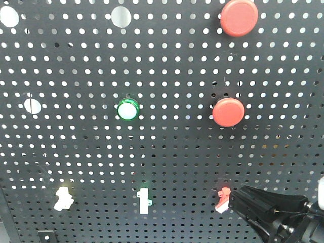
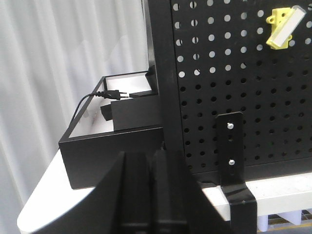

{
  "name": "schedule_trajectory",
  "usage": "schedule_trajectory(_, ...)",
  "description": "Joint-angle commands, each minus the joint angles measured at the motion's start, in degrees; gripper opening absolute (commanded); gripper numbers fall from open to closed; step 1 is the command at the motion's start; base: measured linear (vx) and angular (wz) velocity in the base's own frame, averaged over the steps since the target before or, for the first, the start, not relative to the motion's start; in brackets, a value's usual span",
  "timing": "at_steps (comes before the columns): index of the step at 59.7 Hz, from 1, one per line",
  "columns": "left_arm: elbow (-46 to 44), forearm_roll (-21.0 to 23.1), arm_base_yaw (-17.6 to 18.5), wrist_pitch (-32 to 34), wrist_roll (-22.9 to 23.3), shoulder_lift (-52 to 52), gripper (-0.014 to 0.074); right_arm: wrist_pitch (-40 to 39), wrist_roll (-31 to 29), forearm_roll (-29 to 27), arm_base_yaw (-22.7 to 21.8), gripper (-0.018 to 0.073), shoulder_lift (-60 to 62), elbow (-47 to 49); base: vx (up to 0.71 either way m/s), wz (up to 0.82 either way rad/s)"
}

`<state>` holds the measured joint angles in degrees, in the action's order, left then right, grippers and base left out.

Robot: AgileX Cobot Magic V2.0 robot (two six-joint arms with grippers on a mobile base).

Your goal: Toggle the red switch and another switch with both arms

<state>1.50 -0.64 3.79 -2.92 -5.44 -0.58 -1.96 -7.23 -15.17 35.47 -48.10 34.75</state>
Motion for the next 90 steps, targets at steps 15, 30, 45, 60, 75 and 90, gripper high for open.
schedule_trajectory(15,1.1,0.6,-0.1,4.5,0.0,-0.5,0.0002,-4.7,-0.3,0.2,-0.2,-0.0006,0.2,1.8,0.00,0.00)
schedule_trajectory(30,1.1,0.6,-0.1,4.5,0.0,-0.5,0.0002,-4.5,-0.7,8.2,-0.4,-0.0006,1.8,1.7,0.00,0.00)
schedule_trajectory(45,1.1,0.6,-0.1,4.5,0.0,-0.5,0.0002,-11.0,10.9,15.9,-12.7,-0.0006,16.9,-13.6,0.00,0.00)
schedule_trajectory(60,1.1,0.6,-0.1,4.5,0.0,-0.5,0.0002,-4.1,12.6,17.8,-27.9,-0.0006,41.2,-30.1,0.00,0.00)
schedule_trajectory(75,1.1,0.6,-0.1,4.5,0.0,-0.5,0.0002,1.1,12.6,18.6,-33.9,-0.0006,49.4,-36.9,0.00,0.00)
schedule_trajectory(90,1.1,0.6,-0.1,4.5,0.0,-0.5,0.0002,6.0,12.6,21.3,-32.2,-0.0006,49.5,-36.8,0.00,0.00)
